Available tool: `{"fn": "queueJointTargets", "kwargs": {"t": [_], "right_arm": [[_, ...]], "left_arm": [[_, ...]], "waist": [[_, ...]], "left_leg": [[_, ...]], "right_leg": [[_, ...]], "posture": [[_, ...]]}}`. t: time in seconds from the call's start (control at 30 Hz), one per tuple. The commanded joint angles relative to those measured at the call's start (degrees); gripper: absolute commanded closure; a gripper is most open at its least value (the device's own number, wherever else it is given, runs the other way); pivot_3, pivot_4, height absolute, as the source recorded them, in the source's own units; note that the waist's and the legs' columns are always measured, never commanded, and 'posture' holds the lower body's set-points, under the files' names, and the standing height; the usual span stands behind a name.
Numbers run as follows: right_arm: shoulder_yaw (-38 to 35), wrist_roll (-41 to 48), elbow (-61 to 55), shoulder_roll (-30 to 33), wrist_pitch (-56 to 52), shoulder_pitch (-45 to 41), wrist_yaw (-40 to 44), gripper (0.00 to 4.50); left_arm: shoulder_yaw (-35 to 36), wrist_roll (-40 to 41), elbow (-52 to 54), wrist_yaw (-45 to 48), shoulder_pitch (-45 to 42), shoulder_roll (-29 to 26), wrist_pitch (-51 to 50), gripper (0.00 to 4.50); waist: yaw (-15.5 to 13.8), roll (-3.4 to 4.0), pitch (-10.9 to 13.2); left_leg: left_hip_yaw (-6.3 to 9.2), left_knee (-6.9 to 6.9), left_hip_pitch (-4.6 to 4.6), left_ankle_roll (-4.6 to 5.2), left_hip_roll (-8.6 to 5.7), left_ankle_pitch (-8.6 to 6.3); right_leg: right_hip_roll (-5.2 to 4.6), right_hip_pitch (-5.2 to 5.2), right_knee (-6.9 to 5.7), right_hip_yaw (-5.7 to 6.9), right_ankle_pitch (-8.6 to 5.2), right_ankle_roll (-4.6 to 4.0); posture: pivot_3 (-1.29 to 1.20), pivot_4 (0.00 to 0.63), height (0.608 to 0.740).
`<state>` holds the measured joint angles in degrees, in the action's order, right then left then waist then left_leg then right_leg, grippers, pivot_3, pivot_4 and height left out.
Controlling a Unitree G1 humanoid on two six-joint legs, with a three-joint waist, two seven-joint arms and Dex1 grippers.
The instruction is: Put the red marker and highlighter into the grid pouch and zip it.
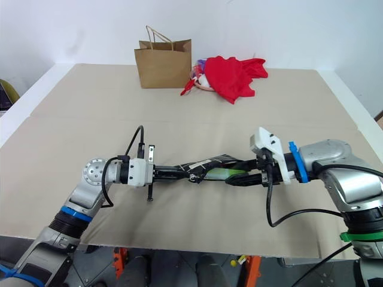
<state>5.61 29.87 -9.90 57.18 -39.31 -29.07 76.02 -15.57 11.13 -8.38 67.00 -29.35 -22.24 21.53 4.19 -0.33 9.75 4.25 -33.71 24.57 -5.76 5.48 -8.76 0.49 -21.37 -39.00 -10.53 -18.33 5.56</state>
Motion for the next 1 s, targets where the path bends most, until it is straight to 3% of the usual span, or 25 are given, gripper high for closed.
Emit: {"fn": "queueJointTargets", "kwargs": {"t": [0.03,0.17,0.4,0.67,0.77,0.87,1.0], "right_arm": [[0.7,-1.0,-0.6,-1.5,1.1,-2.6,-0.4,3.39],[0.6,-1.1,0.5,-4.3,0.3,-4.6,-1.6,3.39],[-3.7,0.9,-2.3,-2.9,1.4,0.0,0.0,0.05],[-14.4,11.2,-15.4,-1.0,2.9,14.4,3.7,0.05],[-15.8,12.7,-18.1,-3.1,4.8,15.1,1.3,0.05],[-13.8,11.0,-17.9,-7.3,6.8,11.3,-4.2,0.05],[-10.7,7.1,-16.0,-8.5,9.7,11.2,-5.1,0.05]], "left_arm": [[-0.2,0.2,2.3,-0.5,0.2,0.3,0.7,4.5],[-0.4,0.2,2.4,-0.7,0.2,0.3,0.6,4.5],[-0.2,0.2,2.4,-1.0,0.3,0.1,0.2,4.5],[1.0,0.4,-0.2,-0.1,-0.6,-1.8,1.0,4.5],[1.1,0.6,-0.7,0.4,-0.9,-2.3,1.2,4.5],[1.1,0.8,-0.9,0.6,-1.3,-2.4,1.3,4.5],[1.1,0.9,-0.3,0.8,-1.4,-2.2,0.8,4.5]], "waist": [[0.0,0.0,0.0],[0.0,0.0,0.0],[-0.1,-0.01,0.0],[-0.1,0.0,0.0],[0.0,-0.01,0.0],[0.2,-0.02,0.0],[0.1,-0.04,0.0]], "left_leg": [[0.0,0.0,0.0,0.0,0.0,0.0],[0.0,0.02,0.01,0.0,0.0,0.0],[0.0,0.03,0.02,0.0,0.0,0.0],[0.0,0.04,0.06,0.02,0.0,-0.02],[0.0,-0.02,0.03,0.0,0.0,0.0],[0.0,-0.03,-0.01,-0.02,0.02,0.09],[0.0,-0.04,0.02,-0.1,0.01,0.16]], "right_leg": [[0.0,0.0,0.0,0.0,0.0,0.0],[0.0,-0.01,0.0,0.01,0.0,0.0],[0.0,0.0,0.0,0.01,0.0,0.0],[0.0,0.0,0.0,0.07,-0.03,-0.03],[0.0,0.02,-0.02,0.07,0.0,0.0],[0.01,0.03,-0.04,0.07,0.1,0.03],[0.0,0.03,-0.03,0.06,0.12,0.05]], "posture": [[0.0,0.15,0.74],[0.0,0.15,0.74],[0.0,0.15,0.74],[0.0,0.15,0.74],[0.0,0.15,0.74],[0.0,0.15,0.74],[0.0,0.15,0.74]]}}
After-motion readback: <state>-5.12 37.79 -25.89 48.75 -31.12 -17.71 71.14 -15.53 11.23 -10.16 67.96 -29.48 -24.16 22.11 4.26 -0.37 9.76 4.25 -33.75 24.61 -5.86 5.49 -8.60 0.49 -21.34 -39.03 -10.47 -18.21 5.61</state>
